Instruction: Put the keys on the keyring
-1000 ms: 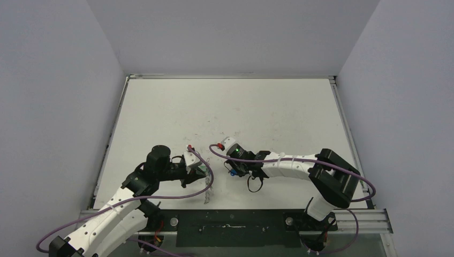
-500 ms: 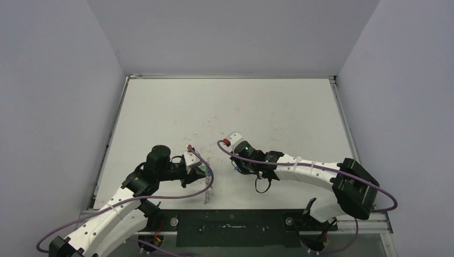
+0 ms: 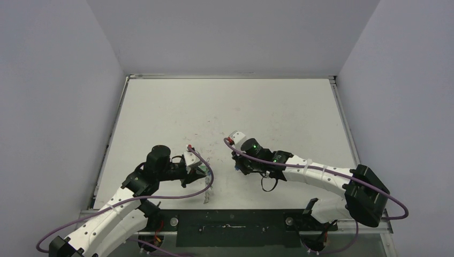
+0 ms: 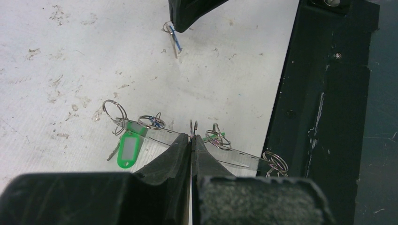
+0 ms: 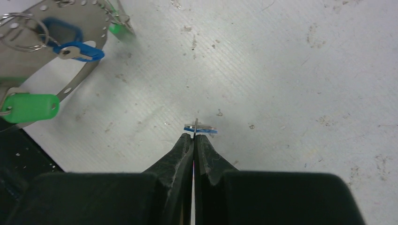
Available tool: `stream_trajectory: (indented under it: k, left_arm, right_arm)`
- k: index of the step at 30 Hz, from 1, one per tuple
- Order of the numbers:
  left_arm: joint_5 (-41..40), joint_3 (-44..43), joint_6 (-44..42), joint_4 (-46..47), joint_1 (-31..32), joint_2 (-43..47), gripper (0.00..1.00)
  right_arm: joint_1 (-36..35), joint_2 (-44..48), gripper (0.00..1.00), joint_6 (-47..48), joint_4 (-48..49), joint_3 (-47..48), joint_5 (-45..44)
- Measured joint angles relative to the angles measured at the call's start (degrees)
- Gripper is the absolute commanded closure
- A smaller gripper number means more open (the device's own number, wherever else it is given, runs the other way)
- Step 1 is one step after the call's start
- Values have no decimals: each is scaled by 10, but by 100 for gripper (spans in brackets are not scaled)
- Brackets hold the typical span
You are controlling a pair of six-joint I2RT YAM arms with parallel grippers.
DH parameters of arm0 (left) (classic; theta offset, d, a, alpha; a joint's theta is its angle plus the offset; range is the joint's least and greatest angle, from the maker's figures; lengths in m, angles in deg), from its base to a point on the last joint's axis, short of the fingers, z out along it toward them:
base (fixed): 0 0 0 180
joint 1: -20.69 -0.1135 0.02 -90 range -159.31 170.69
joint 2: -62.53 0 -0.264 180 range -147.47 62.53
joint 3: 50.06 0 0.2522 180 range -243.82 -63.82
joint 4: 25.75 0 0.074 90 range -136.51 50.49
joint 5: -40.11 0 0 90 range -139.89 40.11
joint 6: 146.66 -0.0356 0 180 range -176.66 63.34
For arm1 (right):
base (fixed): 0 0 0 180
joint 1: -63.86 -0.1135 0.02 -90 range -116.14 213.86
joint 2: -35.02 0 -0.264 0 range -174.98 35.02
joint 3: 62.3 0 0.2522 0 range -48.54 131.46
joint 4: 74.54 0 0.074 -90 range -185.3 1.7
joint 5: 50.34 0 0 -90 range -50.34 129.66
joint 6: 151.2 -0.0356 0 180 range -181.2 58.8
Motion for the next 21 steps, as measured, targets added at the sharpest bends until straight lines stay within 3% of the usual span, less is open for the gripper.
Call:
stream_trajectory:
  k: [6, 21]
  left_arm:
    - [-9, -1, 0, 0, 0, -2, 100]
    - [-14, -8, 0, -2, 0, -12, 100]
  right_arm:
    - [5, 41, 100, 0, 7, -14, 63]
    - [0, 42, 100, -19, 58, -16, 219]
